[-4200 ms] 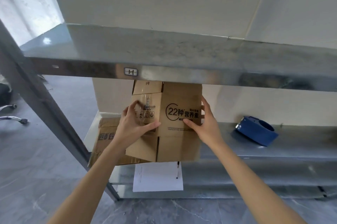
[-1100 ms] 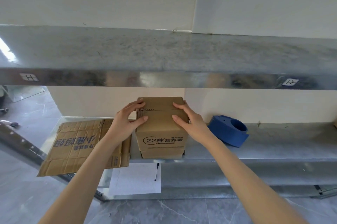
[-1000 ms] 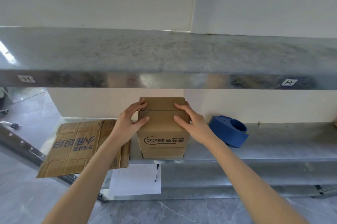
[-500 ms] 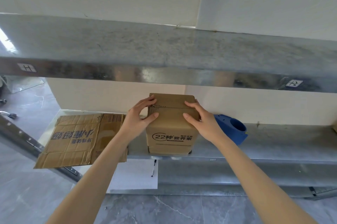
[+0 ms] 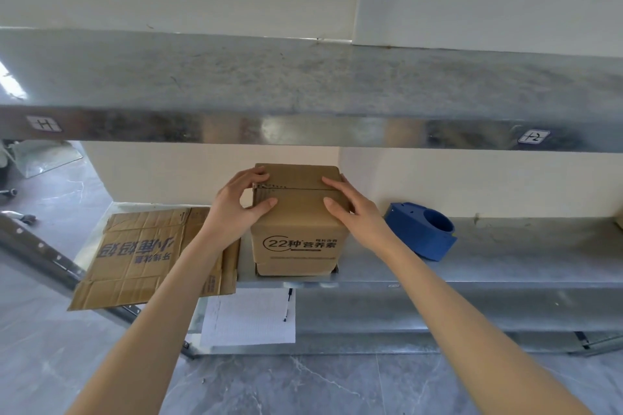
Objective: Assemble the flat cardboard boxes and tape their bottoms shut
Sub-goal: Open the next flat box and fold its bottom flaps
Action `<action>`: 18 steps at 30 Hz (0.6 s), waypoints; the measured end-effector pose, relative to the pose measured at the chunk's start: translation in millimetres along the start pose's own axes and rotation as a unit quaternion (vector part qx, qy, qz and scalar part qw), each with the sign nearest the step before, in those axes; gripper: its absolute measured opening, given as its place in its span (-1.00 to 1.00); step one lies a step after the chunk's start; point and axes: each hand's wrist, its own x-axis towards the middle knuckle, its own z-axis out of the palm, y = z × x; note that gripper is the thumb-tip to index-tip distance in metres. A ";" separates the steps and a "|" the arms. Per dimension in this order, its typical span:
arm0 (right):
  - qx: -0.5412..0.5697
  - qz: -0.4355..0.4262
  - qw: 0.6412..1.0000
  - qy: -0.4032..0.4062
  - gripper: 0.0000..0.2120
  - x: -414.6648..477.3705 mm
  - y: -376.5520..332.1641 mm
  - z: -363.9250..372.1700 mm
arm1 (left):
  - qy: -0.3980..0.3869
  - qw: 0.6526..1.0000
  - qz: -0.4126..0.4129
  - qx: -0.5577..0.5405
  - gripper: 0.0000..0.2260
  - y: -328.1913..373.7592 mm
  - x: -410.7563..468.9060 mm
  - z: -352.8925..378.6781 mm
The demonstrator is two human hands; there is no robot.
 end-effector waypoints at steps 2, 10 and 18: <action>-0.014 -0.006 1.000 0.010 -0.56 -0.1 -1.7 3.7 | -0.002 1.000 -0.001 0.014 -0.65 1.0 0.4 0.5; 0.129 0.057 0.984 0.108 -0.70 -35.0 47.6 3.4 | -0.001 1.000 -0.013 -0.002 -0.63 -0.6 -10.9 9.1; -0.166 0.060 0.984 0.001 -0.09 -58.1 109.1 39.8 | 0.001 1.000 -0.020 -0.009 -0.63 -3.6 -10.9 10.2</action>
